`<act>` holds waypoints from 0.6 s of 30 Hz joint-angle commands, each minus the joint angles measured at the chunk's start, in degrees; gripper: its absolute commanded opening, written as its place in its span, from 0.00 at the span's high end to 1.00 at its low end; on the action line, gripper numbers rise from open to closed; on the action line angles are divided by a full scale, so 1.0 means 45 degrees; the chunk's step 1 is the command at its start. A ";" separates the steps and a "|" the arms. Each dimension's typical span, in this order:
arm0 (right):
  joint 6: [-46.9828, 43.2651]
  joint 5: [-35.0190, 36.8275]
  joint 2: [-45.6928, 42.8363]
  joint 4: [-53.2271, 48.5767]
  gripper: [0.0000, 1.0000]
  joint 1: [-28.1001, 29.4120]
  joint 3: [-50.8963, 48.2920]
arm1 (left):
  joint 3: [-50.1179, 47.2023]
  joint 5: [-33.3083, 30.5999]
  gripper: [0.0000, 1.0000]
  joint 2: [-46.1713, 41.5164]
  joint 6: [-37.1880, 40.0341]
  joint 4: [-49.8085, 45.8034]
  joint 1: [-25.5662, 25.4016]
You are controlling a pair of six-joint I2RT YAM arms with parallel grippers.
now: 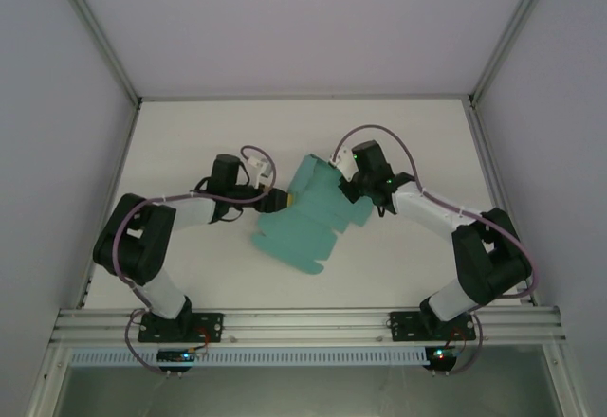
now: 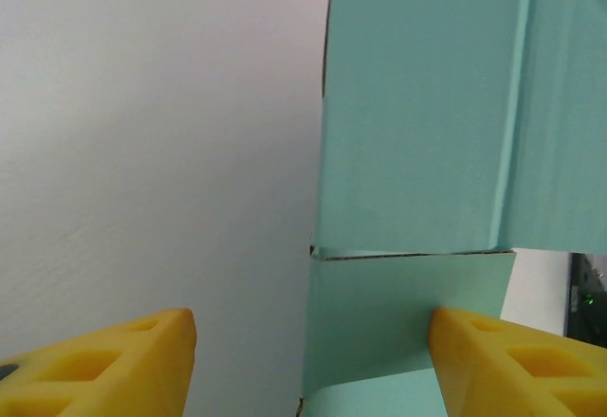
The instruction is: Assemble paper box
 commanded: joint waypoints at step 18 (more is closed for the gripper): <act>0.0524 0.0609 0.0256 -0.1981 1.00 0.0490 0.1268 | 0.0376 -0.6490 0.00 -0.4435 0.1918 -0.4807 -0.0361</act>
